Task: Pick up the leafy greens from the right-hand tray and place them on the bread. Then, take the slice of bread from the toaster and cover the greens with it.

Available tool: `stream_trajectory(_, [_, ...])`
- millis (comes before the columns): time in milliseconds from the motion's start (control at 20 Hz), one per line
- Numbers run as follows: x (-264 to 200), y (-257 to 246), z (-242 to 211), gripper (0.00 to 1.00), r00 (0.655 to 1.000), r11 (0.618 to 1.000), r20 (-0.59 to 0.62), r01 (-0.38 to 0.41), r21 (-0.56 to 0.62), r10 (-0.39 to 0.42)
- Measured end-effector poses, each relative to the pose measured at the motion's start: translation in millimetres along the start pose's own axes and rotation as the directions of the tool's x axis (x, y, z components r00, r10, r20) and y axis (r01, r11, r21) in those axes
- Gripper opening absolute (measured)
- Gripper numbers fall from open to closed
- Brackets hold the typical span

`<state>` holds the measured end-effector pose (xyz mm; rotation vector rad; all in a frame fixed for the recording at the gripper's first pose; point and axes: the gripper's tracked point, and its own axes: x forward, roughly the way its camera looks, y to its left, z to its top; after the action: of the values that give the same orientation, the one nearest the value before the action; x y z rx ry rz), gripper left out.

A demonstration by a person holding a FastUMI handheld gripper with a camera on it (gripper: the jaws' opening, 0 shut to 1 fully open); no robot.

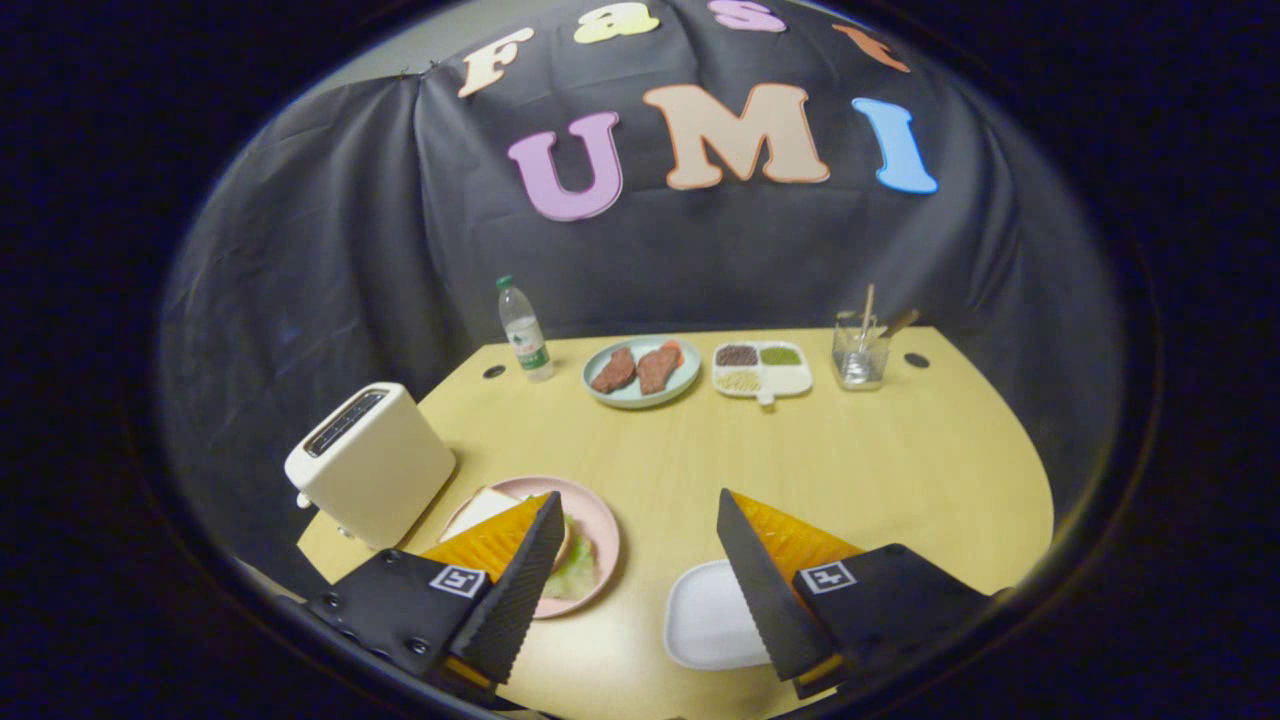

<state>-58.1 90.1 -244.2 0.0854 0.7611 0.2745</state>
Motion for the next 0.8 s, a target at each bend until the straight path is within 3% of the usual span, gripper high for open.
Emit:
stream_trajectory(250, [-34,-57,66,0.98,0.958,0.979,0.244,0.179,-0.092,-0.153])
stream_trajectory(450, [-65,-89,118,1.00,0.858,0.942,0.444,0.326,-0.079,-0.259])
stream_trajectory(550, [-75,-96,138,1.00,0.822,0.937,0.497,0.347,-0.048,-0.279])
stream_trajectory(800, [-86,-116,152,1.00,0.810,0.939,0.509,0.343,-0.006,-0.293])
